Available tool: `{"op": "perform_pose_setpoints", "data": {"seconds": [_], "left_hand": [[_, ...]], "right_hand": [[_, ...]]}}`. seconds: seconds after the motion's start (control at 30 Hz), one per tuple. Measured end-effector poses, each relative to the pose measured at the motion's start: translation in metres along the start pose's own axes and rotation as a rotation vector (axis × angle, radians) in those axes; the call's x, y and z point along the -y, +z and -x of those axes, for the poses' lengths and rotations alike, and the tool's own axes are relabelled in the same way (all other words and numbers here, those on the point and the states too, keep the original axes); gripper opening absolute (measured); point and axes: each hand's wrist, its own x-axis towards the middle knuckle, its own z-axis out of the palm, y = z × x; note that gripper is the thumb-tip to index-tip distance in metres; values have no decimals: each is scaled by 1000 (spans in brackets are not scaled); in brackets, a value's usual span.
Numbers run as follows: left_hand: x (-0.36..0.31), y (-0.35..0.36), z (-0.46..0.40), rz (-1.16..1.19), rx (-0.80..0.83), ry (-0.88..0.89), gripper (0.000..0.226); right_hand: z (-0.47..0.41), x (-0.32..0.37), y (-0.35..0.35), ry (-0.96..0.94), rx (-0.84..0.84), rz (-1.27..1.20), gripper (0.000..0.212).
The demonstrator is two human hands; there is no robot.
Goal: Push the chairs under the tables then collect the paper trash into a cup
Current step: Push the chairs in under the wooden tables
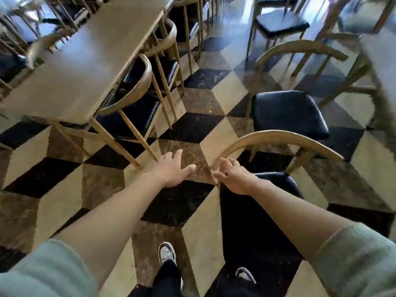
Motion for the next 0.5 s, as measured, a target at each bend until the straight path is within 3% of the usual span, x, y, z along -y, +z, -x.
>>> {"op": "perform_pose_setpoints", "data": {"seconds": [0.13, 0.27, 0.43, 0.5], "left_hand": [[14, -23, -62, 58, 53, 118, 86], [-3, -33, -117, -39, 141, 212, 87], [-60, -37, -197, -169, 236, 368, 94], [-94, -31, -223, -196, 264, 442, 93]], "right_hand": [[-24, 13, 4, 161, -85, -187, 87], [-47, 15, 5, 281, -119, -342, 81], [-96, -3, -2, 388, -289, -536, 65], [-118, -15, 0, 422, -340, -630, 68]]}}
